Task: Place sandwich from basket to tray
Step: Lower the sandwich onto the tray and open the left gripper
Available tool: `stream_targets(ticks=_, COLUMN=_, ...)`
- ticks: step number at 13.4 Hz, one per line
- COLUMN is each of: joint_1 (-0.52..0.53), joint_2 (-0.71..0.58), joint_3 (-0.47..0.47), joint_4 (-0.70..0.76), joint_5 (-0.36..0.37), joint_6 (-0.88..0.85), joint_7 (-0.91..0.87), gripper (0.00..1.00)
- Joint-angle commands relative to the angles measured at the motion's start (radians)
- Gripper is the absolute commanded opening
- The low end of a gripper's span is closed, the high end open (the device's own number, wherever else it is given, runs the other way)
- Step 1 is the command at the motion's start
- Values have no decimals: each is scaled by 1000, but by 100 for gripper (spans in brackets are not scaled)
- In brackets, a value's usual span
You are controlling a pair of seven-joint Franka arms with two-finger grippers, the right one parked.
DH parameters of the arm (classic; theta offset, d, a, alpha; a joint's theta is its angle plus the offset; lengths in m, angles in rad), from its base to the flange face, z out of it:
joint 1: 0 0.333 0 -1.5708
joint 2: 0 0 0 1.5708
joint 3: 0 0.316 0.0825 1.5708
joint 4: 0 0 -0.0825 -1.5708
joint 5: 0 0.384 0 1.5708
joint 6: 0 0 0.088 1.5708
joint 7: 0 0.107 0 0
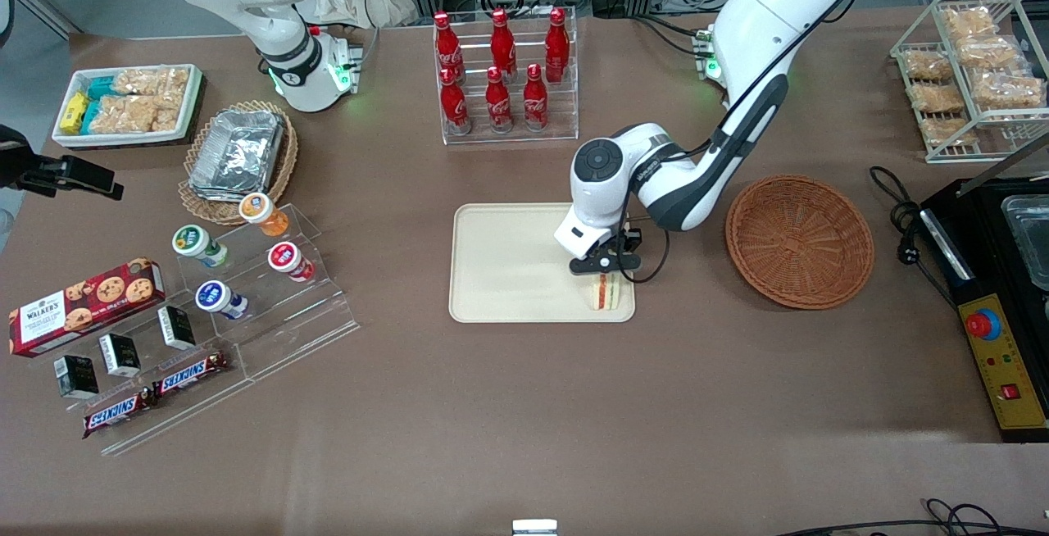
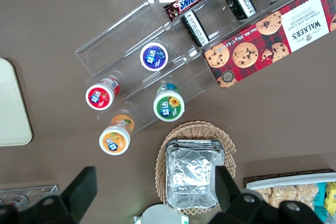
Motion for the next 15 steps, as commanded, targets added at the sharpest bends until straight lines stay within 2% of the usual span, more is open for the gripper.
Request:
stream_targets(ticks=1, joint_1=-9, joint_2=13, joint_3=2, joint_4=22, joint_5=27, joint_6=4, joint_7=-48, gripper=100)
stream_targets(ticks=3, joint_1=-8, joint_2=3, joint_3=2, joint_4=39, joint_5=23, joint_6=-12, joint_7=-51, gripper=100)
stream_targets(ticks=6, joint_1=-8, joint_2=-36, joint_3=-6, joint_4=88, joint_5=3, joint_6=-129, joint_7=-46, gripper=100)
stream_targets(ticks=9, joint_1=4, joint_2=-125, joint_3=-4, joint_4=168, joint_5=-142, joint_6=-210, joint_7=-29, gripper=100)
stream_targets(ticks=11, joint_1=21, joint_2=-168, joint_3=-2, joint_4=253, joint_5=-193, joint_6=-322, joint_7=-29, gripper=100)
stream_targets(ticks=15, joint_1=134, joint_2=-294, joint_3=-2, joint_4=419, joint_5=-333, joint_6=-537, joint_7=-26, gripper=100)
